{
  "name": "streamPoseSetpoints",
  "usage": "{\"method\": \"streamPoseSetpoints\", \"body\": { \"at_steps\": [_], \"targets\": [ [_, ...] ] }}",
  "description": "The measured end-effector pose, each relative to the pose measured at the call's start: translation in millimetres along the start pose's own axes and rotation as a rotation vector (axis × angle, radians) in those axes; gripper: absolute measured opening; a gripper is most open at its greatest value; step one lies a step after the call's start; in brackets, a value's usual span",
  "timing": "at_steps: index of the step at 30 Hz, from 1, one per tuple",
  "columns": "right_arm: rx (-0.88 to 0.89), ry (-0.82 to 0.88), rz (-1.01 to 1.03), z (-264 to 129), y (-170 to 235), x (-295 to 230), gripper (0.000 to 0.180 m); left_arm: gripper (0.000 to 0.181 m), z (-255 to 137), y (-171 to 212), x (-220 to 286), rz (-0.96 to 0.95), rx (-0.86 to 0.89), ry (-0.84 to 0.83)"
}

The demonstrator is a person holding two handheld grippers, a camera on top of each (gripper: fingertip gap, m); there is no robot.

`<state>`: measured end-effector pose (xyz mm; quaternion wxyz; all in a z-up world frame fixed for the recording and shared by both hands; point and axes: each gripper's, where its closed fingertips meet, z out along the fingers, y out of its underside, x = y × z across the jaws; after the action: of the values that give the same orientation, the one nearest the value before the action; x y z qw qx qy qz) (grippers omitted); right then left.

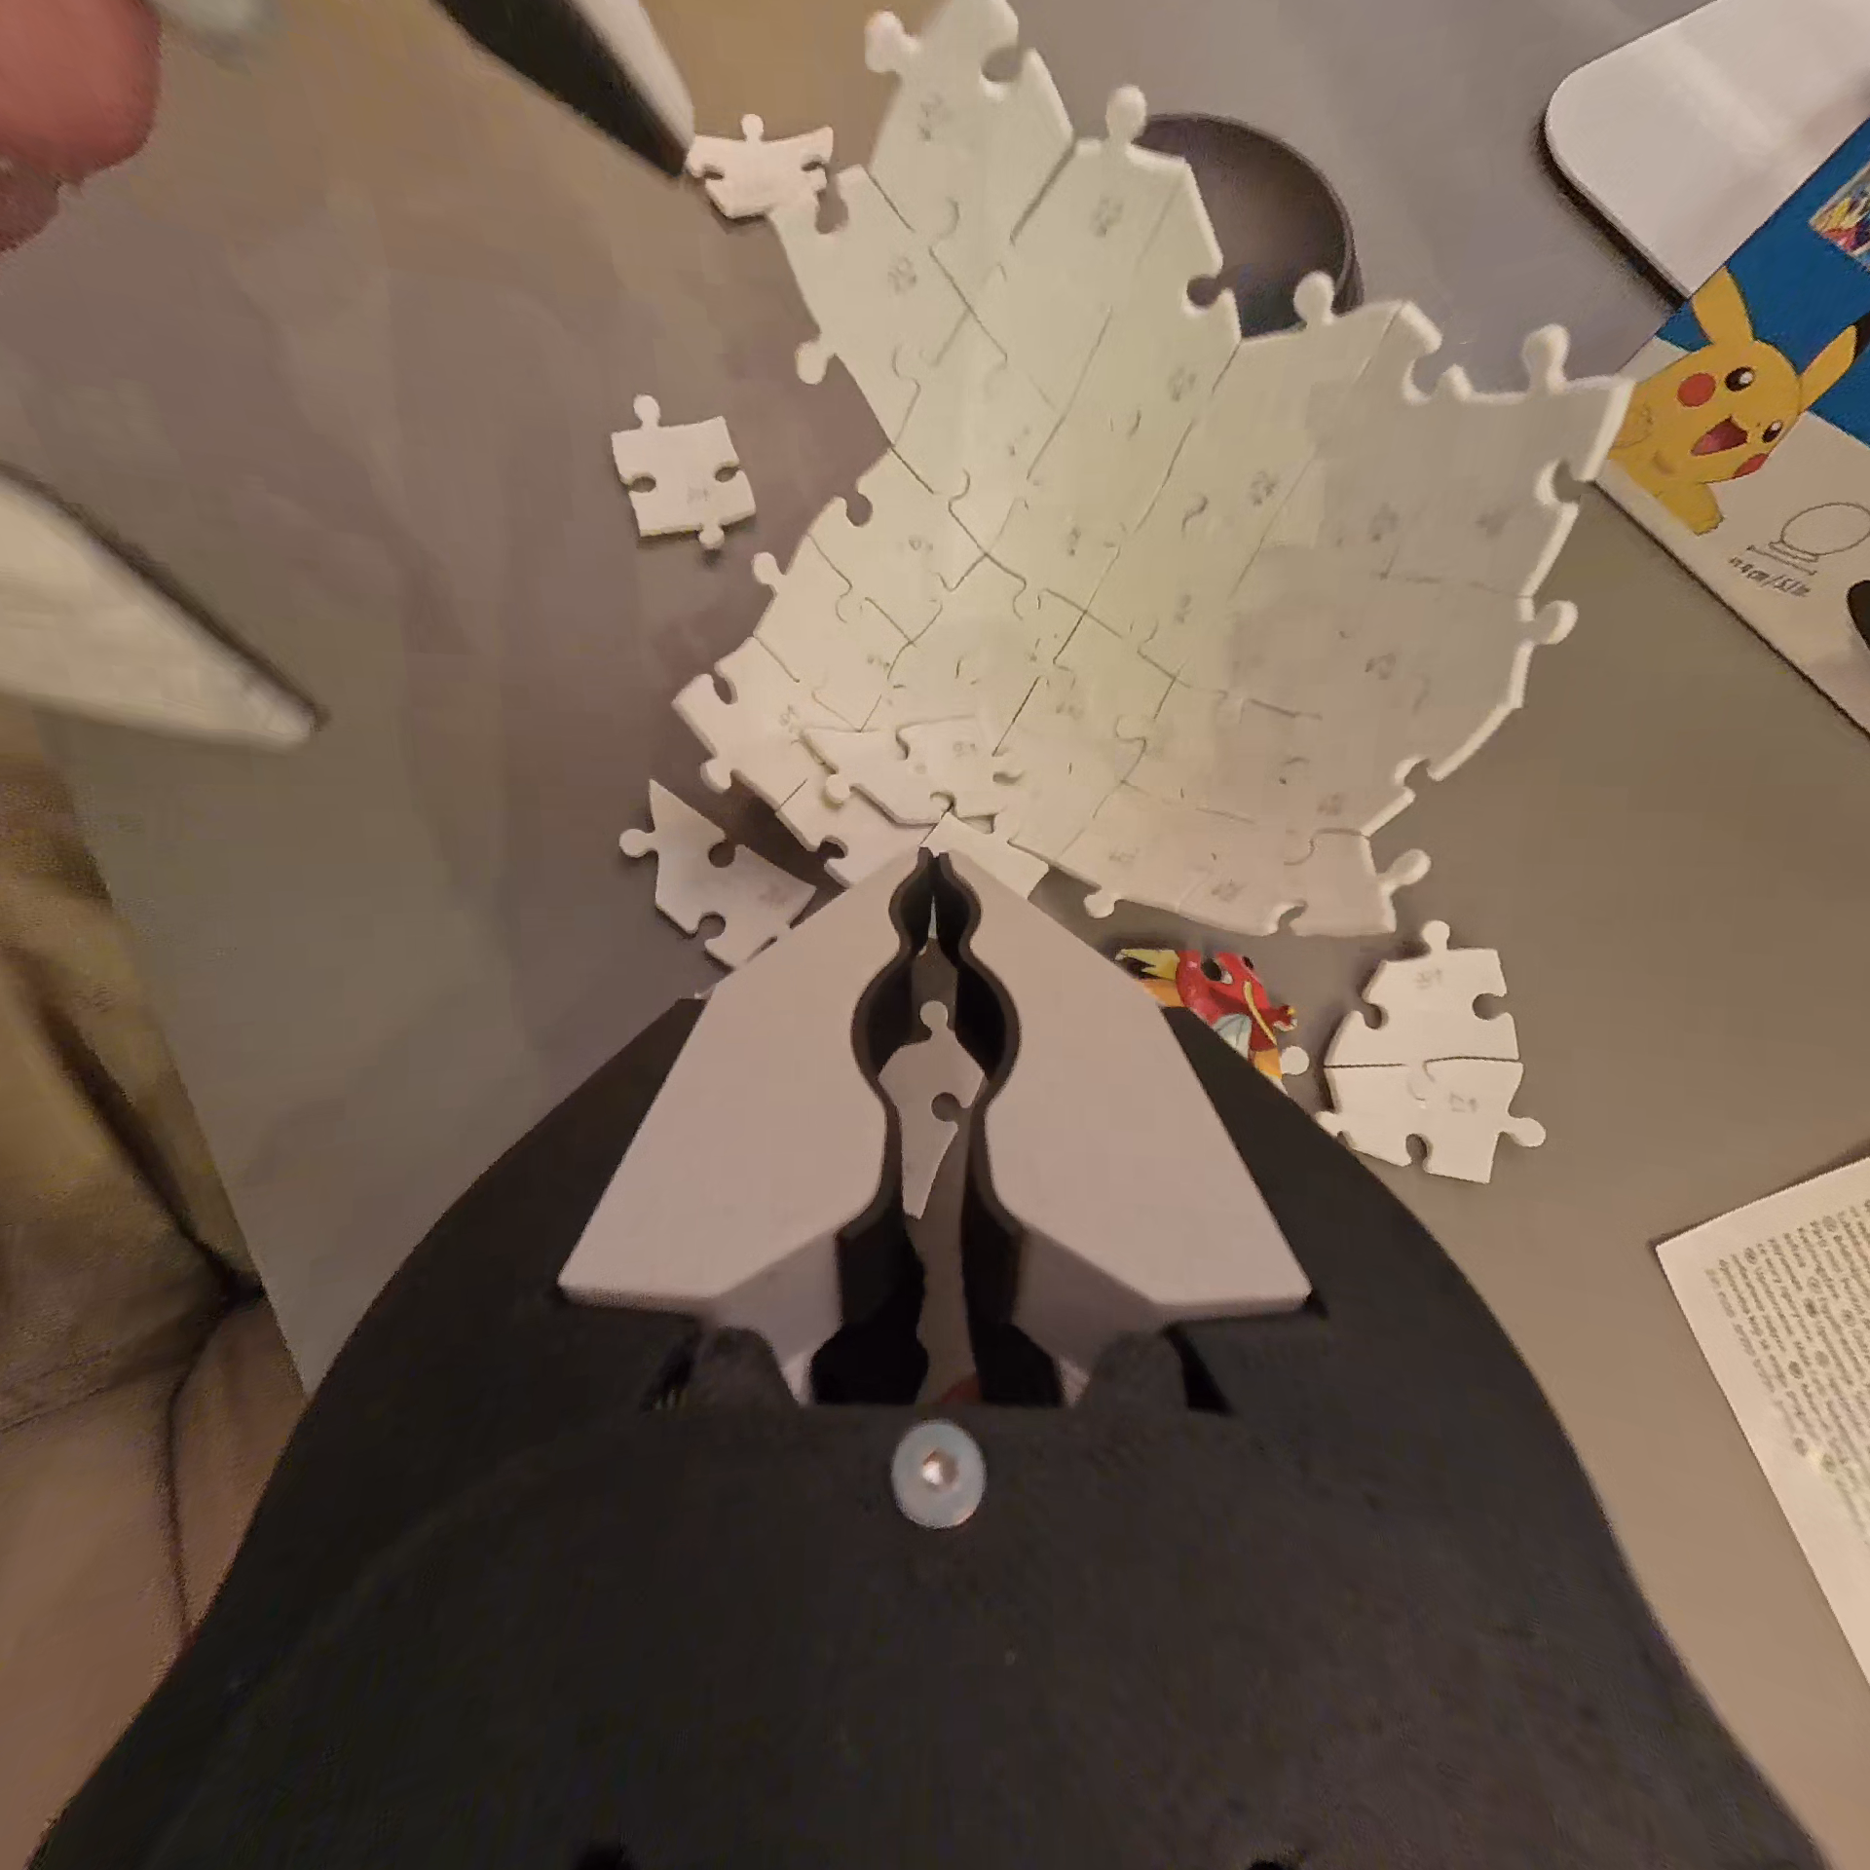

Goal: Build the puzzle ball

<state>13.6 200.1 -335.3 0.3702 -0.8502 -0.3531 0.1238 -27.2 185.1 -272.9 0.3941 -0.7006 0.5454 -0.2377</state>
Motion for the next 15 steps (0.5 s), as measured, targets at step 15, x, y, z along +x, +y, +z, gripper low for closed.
{"method": "streamPoseSetpoints", "body": {
  "at_steps": [15],
  "targets": [
    [0.440,-0.013,0.253,-107,-39,64,0.017,0.084,-34,-6,-61,-0.093,0.118,-0.237]
  ]
}}
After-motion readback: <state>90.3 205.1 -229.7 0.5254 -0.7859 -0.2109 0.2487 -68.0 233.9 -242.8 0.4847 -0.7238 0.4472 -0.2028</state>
